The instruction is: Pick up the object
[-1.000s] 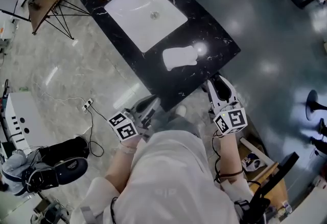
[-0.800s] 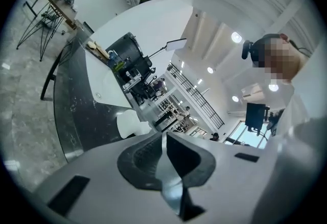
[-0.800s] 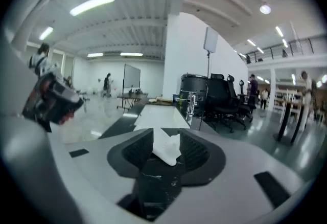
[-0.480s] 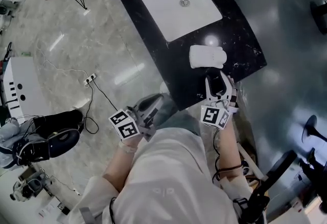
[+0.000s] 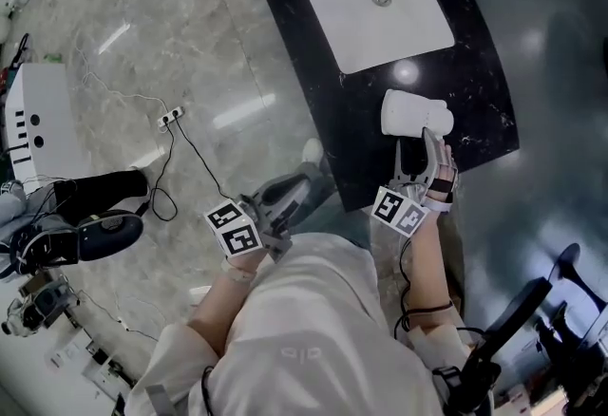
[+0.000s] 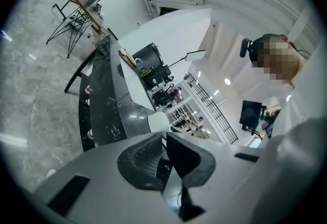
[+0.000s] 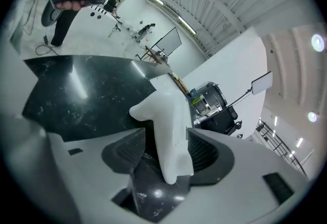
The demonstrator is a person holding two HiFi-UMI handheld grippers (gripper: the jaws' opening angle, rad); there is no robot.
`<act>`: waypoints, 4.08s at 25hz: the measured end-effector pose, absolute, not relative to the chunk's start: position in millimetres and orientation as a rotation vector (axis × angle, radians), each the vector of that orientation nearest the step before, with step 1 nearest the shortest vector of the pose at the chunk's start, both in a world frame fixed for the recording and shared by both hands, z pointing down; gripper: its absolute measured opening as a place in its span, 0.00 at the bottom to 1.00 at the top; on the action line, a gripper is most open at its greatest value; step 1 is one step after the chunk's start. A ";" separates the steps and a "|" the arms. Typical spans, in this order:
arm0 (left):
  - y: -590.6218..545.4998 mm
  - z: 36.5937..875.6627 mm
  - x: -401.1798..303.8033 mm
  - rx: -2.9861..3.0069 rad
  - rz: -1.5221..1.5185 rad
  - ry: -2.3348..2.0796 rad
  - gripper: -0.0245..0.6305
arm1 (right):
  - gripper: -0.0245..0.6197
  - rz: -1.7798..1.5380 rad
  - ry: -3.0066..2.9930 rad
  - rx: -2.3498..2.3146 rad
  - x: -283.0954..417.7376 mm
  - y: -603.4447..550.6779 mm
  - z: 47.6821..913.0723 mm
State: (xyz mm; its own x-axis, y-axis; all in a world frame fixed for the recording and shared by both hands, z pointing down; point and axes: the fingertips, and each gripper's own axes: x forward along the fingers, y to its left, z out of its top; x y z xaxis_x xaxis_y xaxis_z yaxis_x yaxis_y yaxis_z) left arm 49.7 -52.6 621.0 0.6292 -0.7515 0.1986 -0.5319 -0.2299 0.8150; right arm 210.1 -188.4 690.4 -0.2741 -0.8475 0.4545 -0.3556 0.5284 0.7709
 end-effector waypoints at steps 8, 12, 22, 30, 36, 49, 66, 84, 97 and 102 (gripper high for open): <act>-56.7 632.2 32.4 1.859 -0.307 -1.045 0.05 | 0.41 -0.776 -1.786 1.035 191.1 -213.9 688.5; -57.0 636.2 23.1 1.835 -0.314 -1.065 0.05 | 0.41 -0.786 -1.763 1.043 184.1 -227.1 688.5; -59.8 642.9 -12.2 1.779 -0.350 -1.144 0.05 | 0.32 -0.704 -1.722 1.047 164.3 -269.4 694.1; -55.1 648.1 -36.4 1.738 -0.372 -1.203 0.05 | 0.30 -0.696 -1.732 1.037 145.7 -291.0 695.2; -49.9 651.2 -48.5 1.712 -0.389 -1.228 0.05 | 0.30 -0.722 -1.741 1.043 136.8 -298.9 692.1; -29.4 653.3 -74.6 1.655 -0.446 -1.307 0.05 | 0.29 -0.759 -1.768 1.011 124.6 -296.7 687.1; 0.3 625.4 -126.3 1.609 -0.584 -1.461 0.05 | 0.28 -0.682 -2.275 0.781 -52.3 -231.4 628.3; -9.2 514.3 -186.5 1.802 -0.803 -1.630 0.05 | 0.28 0.029 -2.920 0.337 -192.5 -136.3 458.8; -40.5 453.4 -201.9 1.976 -0.798 -1.631 0.05 | 0.28 0.931 -3.142 -0.198 -222.0 -97.8 324.1; -57.6 434.5 -188.4 2.066 -0.767 -1.569 0.05 | 0.28 1.184 -3.186 -0.315 -192.8 -101.4 284.3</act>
State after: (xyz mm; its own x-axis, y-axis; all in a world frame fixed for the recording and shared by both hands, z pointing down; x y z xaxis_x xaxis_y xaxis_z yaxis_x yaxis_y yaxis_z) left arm -188.4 -57.6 434.5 0.2054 -0.9642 -0.1679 -0.7247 -0.2652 0.6360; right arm -192.8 -101.4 284.3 -0.9465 0.0758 -0.3138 0.2623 0.7470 -0.6108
